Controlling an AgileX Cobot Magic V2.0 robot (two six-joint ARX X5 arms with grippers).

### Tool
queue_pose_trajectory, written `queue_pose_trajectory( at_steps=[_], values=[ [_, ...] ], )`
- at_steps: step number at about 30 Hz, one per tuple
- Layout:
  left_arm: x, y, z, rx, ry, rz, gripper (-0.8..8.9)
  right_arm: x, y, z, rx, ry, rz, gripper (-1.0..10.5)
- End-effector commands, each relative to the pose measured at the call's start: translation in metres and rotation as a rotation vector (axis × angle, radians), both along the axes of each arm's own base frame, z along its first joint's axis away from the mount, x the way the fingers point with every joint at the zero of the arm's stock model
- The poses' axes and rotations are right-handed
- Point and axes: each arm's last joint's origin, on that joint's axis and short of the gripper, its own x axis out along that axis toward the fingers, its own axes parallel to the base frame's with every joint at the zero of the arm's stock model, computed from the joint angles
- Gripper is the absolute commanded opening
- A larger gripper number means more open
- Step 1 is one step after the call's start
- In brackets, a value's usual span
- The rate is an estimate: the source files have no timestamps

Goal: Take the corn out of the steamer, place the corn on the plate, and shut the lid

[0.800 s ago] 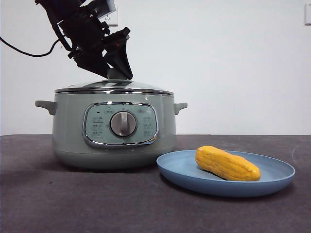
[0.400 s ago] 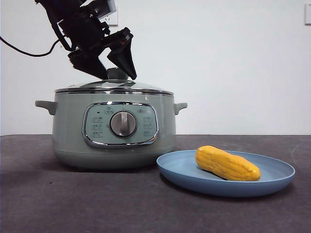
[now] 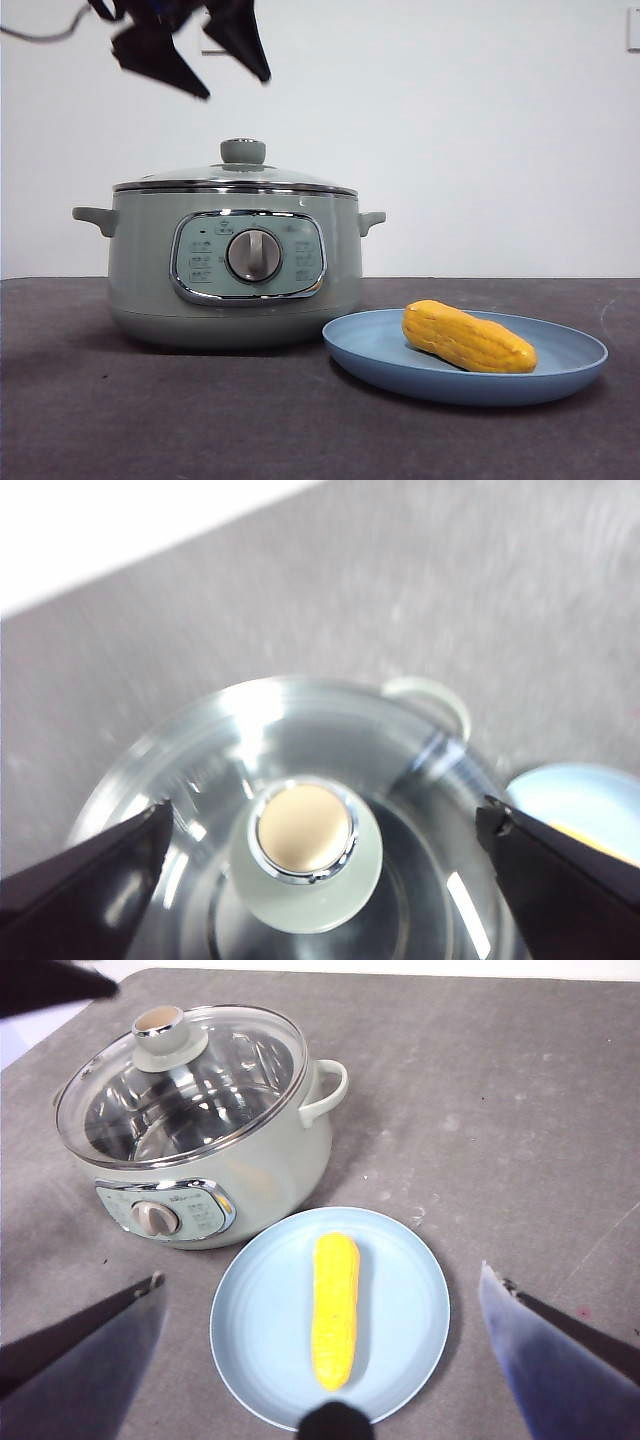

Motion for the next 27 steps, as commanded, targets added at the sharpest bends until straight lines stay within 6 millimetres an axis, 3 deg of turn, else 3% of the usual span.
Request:
queue_pose_trajectory(
  at_steps=[1,15,19,23,27],
  values=[
    [-0.009,0.003,0.003,0.008,0.018,0.0,5.25,0.001,0.0,-0.002,0.007,0.006,-0.002,6.0],
    [-0.099,0.036,0.04,-0.03,0.2,-0.06,5.2,-0.001,0.001,-0.004,0.007,0.028,0.033,5.9],
    [-0.121,0.045,0.047,-0.03,0.227,-0.051,3.47,-0.003,0.001,-0.007,-0.004,0.068,0.051,5.9],
    [-0.136,0.051,0.05,-0.031,0.249,-0.042,1.26,-0.004,0.0,-0.01,-0.018,0.099,0.052,3.6],
    [-0.144,0.054,0.051,-0.026,0.263,-0.041,-0.11,-0.005,0.0,-0.011,-0.022,0.107,0.052,0.9]
  ],
)
